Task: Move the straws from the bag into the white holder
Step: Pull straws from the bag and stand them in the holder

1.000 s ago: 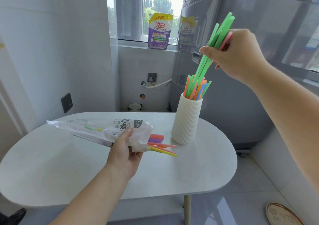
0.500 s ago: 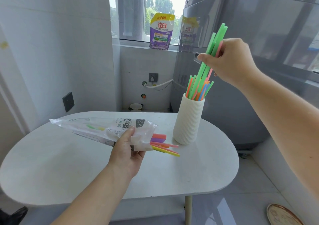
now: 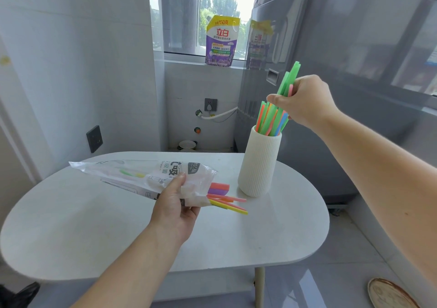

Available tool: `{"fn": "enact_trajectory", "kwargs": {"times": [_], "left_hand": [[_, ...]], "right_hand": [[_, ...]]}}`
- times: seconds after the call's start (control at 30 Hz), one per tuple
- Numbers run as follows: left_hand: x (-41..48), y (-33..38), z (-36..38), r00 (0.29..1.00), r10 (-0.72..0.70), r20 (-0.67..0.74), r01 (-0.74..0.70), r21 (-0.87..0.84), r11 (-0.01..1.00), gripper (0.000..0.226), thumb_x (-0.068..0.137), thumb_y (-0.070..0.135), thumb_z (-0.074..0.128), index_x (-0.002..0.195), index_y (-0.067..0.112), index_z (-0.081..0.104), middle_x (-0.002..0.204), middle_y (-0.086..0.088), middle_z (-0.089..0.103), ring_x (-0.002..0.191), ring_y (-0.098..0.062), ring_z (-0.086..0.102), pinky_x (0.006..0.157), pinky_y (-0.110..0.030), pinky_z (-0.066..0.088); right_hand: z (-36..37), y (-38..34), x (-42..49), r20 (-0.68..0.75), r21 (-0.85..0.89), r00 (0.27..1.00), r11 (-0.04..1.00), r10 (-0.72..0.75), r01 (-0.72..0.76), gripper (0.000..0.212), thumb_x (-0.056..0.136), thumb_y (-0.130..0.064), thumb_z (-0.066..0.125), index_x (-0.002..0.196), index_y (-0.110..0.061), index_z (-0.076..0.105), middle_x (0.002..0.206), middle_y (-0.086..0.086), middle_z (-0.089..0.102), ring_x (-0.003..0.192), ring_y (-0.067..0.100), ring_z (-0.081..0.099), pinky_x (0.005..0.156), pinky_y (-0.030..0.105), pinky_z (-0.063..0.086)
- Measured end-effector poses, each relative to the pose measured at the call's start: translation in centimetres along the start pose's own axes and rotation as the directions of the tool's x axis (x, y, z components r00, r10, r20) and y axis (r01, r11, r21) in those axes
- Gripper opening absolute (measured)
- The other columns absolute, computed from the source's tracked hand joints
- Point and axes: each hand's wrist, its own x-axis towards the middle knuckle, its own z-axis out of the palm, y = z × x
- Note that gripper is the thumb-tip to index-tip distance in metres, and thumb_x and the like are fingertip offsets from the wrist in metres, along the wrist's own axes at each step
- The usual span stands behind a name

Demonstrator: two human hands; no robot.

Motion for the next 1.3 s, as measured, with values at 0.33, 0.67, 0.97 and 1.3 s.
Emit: {"fn": "enact_trajectory", "kwargs": {"times": [0.33,0.67,0.97,1.3], "left_hand": [[0.1,0.0,-0.1,1.0,0.008,0.015,-0.008,0.015,1.0,0.049,0.093,0.015,0.071,0.14,0.021,0.057,0.117,-0.008,0.077,0.078,-0.018,0.079,0.05,-0.029,0.06],[0.0,0.2,-0.2,1.0,-0.001,0.025,0.001,-0.005,1.0,0.043,0.092,0.013,0.072,0.133,0.022,0.06,0.103,-0.005,0.082,0.079,-0.018,0.08,0.051,-0.029,0.061],[0.0,0.2,-0.3,1.0,-0.011,0.024,0.011,-0.001,1.0,0.029,0.092,0.014,0.073,0.116,0.026,0.062,0.102,-0.006,0.082,0.09,-0.021,0.079,0.056,-0.032,0.064],[-0.4,-0.2,-0.1,0.999,-0.002,0.04,0.001,0.022,1.0,0.05,0.093,0.016,0.071,0.141,0.021,0.056,0.123,-0.008,0.074,0.083,-0.019,0.079,0.049,-0.028,0.059]], "right_hand": [[0.5,0.7,0.0,0.023,0.028,0.999,0.999,0.037,-0.037,0.045,0.077,-0.04,0.085,0.09,0.0,0.068,0.089,0.013,0.074,0.079,0.028,0.072,0.074,0.041,0.062],[0.3,0.9,-0.4,-0.011,0.032,0.996,0.995,-0.094,0.094,0.006,0.09,-0.015,0.072,0.091,-0.009,0.07,0.086,0.01,0.074,0.082,0.028,0.073,0.079,0.041,0.06],[-4.6,-1.6,-1.3,-0.33,0.015,0.9,0.952,-0.284,0.306,0.01,0.092,-0.021,0.063,0.091,-0.014,0.07,0.08,0.005,0.07,0.078,0.03,0.069,0.083,0.04,0.056],[-6.0,-3.2,-2.3,-0.43,0.236,0.883,0.921,-0.187,0.31,0.012,0.086,-0.032,0.066,0.084,-0.02,0.068,0.076,-0.003,0.067,0.075,0.027,0.071,0.077,0.049,0.059]]}}
